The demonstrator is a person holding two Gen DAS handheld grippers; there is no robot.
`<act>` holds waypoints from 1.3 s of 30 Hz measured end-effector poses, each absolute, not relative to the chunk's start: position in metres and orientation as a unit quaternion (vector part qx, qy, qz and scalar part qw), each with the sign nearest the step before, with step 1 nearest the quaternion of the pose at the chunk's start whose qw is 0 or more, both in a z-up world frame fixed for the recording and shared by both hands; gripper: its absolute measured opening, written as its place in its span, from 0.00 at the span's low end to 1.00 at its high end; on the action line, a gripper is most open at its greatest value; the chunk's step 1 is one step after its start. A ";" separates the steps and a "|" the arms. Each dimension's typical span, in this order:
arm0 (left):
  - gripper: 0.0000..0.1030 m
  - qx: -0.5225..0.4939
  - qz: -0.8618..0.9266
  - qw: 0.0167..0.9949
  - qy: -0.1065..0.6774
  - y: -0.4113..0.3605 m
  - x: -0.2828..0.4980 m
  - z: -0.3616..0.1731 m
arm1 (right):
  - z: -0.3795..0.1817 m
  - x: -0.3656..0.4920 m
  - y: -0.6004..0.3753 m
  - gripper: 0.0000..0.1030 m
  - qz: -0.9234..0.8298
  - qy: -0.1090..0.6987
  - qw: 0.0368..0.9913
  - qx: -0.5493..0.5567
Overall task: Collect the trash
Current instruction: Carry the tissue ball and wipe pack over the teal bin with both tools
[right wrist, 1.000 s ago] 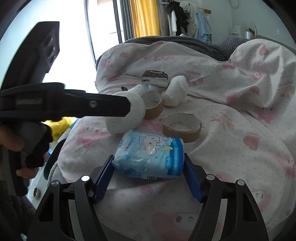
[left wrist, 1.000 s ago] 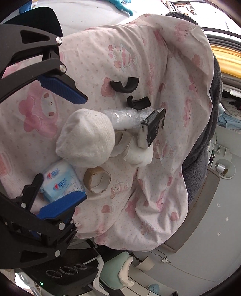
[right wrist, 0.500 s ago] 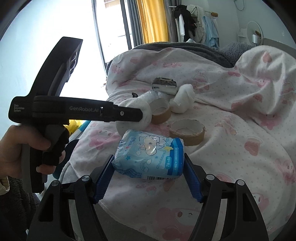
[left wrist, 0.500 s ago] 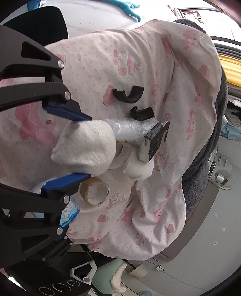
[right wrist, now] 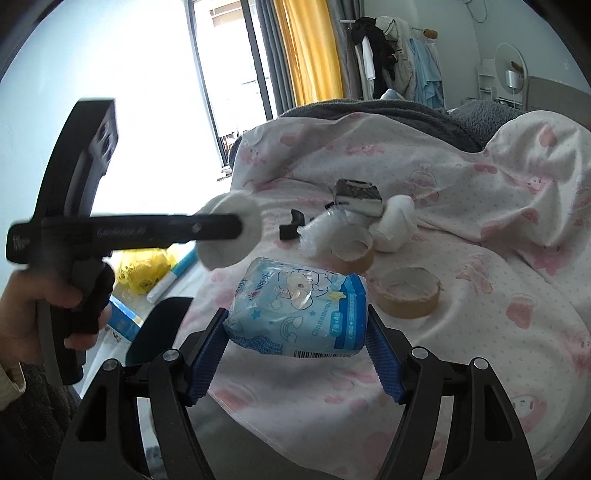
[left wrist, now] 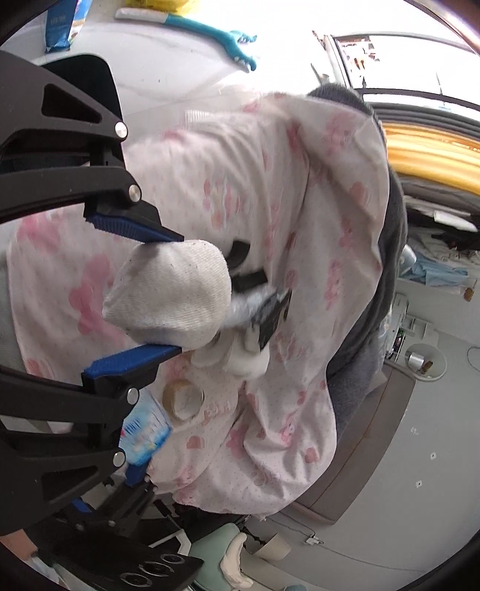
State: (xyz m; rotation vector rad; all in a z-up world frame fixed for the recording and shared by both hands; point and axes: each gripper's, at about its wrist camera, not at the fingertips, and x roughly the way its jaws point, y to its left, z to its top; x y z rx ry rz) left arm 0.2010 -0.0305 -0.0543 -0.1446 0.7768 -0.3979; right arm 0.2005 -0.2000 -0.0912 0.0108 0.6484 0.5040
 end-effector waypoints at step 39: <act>0.54 -0.093 -0.052 0.849 0.517 0.146 0.168 -0.166 | -0.056 0.258 -0.024 0.71 0.349 0.405 0.843 -0.054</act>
